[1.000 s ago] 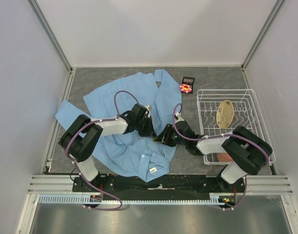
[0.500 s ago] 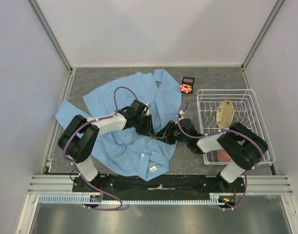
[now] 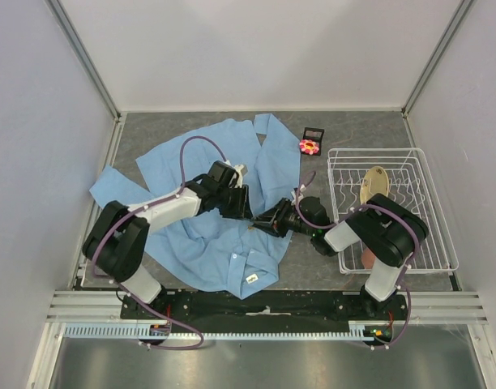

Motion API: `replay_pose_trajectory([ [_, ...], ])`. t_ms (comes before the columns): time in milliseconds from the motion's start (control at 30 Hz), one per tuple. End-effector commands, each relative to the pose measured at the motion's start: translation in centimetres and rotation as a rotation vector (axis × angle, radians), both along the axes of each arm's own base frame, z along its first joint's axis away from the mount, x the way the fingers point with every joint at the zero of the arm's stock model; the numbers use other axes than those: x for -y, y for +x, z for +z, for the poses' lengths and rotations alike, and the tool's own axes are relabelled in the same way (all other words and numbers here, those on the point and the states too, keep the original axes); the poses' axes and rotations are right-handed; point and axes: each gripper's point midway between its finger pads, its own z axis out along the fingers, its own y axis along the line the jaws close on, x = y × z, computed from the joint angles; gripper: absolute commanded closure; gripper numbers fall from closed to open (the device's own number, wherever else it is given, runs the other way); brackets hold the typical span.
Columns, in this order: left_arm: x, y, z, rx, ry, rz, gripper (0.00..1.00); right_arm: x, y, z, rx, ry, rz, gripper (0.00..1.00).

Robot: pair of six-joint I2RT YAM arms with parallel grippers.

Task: Remove the brooch from the garment
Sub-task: Remove the brooch from the clothes.

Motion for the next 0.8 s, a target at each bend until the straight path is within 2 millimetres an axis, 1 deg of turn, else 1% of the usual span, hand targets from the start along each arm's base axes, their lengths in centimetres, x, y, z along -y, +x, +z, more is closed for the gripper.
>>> replay_pose_trajectory([
  [0, 1.5, -0.5, 4.1, 0.136, -0.107, -0.066, 0.58, -0.2, 2.5, 1.5, 0.033, 0.061, -0.078, 0.63],
  [33, 1.3, -0.5, 4.1, 0.142, -0.100, -0.054, 0.64, -0.2, 2.7, 1.5, 0.031, 0.059, -0.078, 0.63],
  [100, 0.9, -0.5, 4.3, 0.167, -0.100, -0.035, 0.67, -0.2, 2.8, 1.4, 0.032, 0.046, -0.078, 0.63],
  [167, 1.0, -0.8, 4.3, 0.173, -0.122, -0.044, 0.66, -0.3, 2.9, 0.9, 0.029, 0.015, -0.070, 0.63],
  [233, 1.3, -1.6, 4.0, 0.150, -0.135, -0.077, 0.65, -0.3, 3.0, 0.8, 0.035, -0.001, -0.064, 0.63],
  [300, 1.5, -2.0, 3.9, 0.157, -0.128, -0.101, 0.63, -0.2, 3.2, 1.5, 0.077, -0.014, -0.056, 0.63],
  [333, 2.1, -2.6, 4.0, 0.189, -0.117, -0.145, 0.61, -0.1, 3.3, 1.7, 0.091, -0.032, -0.047, 0.63],
  [367, 2.1, -2.5, 3.9, 0.229, -0.082, -0.149, 0.59, 0.7, 3.7, 0.8, 0.065, -0.094, -0.059, 0.62],
  [400, 2.3, -2.6, 3.8, 0.269, -0.053, -0.182, 0.58, 1.4, 3.9, 1.9, 0.141, -0.144, -0.049, 0.62],
  [433, 3.1, -3.4, 3.8, 0.295, -0.037, -0.222, 0.58, 2.6, 4.7, 1.7, 0.162, -0.215, -0.085, 0.61],
  [467, 2.7, -3.0, 3.4, 0.329, 0.007, -0.210, 0.58, 3.5, 4.6, 1.8, 0.140, -0.306, -0.075, 0.58],
  [500, 2.9, -3.2, 3.2, 0.364, 0.034, -0.241, 0.57, 4.1, 4.7, 1.4, 0.210, -0.408, -0.023, 0.57],
  [533, 2.8, -3.1, 2.9, 0.383, 0.058, -0.245, 0.57, 4.3, 4.7, 1.3, 0.221, -0.458, 0.010, 0.56],
  [567, 2.7, -2.9, 2.3, 0.383, 0.086, -0.255, 0.57, 4.6, 4.5, 1.2, 0.210, -0.519, 0.053, 0.60],
  [633, 2.8, -2.9, 1.8, 0.395, 0.115, -0.282, 0.57, 4.7, 4.1, 0.9, 0.240, -0.556, 0.099, 0.63],
  [667, 2.9, -2.7, 1.3, 0.396, 0.128, -0.288, 0.57, 4.2, 3.5, 0.6, 0.243, -0.538, 0.146, 0.68],
  [733, 3.3, -2.6, 1.1, 0.413, 0.139, -0.308, 0.58, 3.0, 2.7, 0.5, 0.272, -0.526, 0.217, 0.75],
  [767, 3.5, -2.2, 1.5, 0.425, 0.141, -0.298, 0.59, 2.4, 2.5, 0.4, 0.279, -0.511, 0.229, 0.77],
])
